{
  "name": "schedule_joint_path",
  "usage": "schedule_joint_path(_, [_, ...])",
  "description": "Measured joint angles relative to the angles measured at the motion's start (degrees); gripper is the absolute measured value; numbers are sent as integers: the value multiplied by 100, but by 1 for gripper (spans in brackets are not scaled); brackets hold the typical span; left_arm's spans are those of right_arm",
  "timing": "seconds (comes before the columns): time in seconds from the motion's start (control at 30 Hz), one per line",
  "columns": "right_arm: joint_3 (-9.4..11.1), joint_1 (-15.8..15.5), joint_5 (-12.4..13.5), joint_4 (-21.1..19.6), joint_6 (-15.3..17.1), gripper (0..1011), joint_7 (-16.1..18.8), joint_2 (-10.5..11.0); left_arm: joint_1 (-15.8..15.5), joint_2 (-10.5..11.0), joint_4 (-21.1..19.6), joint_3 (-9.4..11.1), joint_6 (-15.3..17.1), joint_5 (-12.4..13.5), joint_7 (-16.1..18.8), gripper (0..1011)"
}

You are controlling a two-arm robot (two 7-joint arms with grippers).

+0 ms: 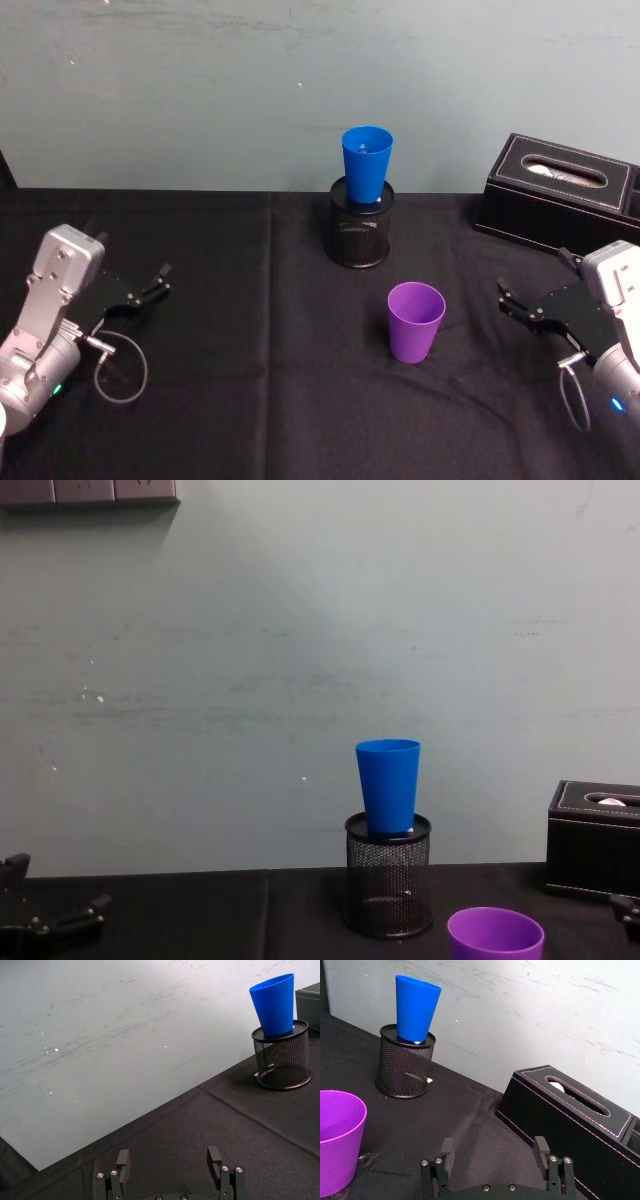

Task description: Pick up one cup with a gripper and tap it against the other cup.

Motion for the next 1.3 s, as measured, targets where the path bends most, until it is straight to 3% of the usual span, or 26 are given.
schedule_joint_path(1.3, [0, 0, 0, 0, 0, 1003, 0, 0, 0, 0, 0, 0, 0, 0, 0, 1011])
